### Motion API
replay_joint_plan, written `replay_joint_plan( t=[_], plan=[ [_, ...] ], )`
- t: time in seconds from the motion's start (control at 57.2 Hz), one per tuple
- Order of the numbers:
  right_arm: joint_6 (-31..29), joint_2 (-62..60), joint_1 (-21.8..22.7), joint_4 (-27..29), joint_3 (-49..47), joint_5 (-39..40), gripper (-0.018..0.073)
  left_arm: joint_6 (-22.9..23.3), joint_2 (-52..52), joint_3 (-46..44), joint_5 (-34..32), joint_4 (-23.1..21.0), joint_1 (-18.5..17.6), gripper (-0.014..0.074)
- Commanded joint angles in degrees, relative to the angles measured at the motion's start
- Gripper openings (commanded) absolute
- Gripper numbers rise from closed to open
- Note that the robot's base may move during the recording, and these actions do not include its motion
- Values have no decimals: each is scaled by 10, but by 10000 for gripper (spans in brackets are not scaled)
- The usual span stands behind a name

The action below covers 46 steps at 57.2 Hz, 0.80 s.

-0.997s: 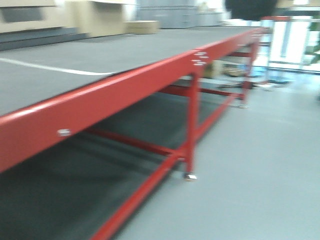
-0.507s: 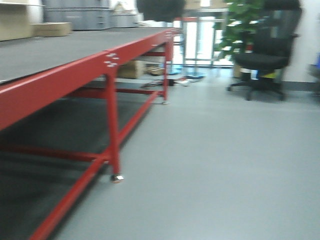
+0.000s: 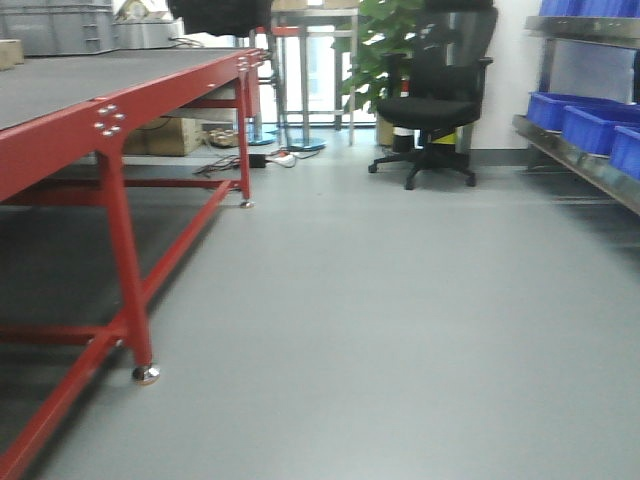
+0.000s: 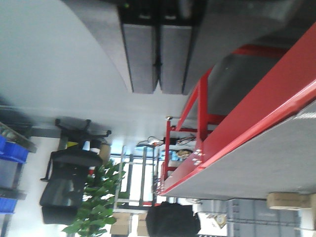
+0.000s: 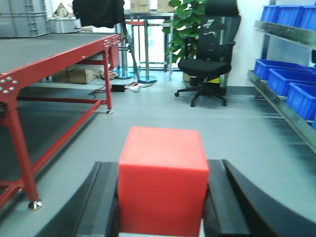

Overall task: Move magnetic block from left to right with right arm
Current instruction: 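Drive the base away from the table holding the cube in the right gripper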

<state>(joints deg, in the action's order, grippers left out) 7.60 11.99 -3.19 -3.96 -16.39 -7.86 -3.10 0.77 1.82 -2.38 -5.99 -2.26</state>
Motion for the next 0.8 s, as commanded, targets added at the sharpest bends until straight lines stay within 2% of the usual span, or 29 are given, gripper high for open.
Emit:
replay_joint_plan(
  t=[0.0,0.787],
  plan=[
    [-3,9,5,-6,-18,50,293,1,3,4,-50,-3,-2,-126],
    [-3,9,5,-6,-18,50,293,1,3,4,-51,-3,-2,-126]
  ],
)
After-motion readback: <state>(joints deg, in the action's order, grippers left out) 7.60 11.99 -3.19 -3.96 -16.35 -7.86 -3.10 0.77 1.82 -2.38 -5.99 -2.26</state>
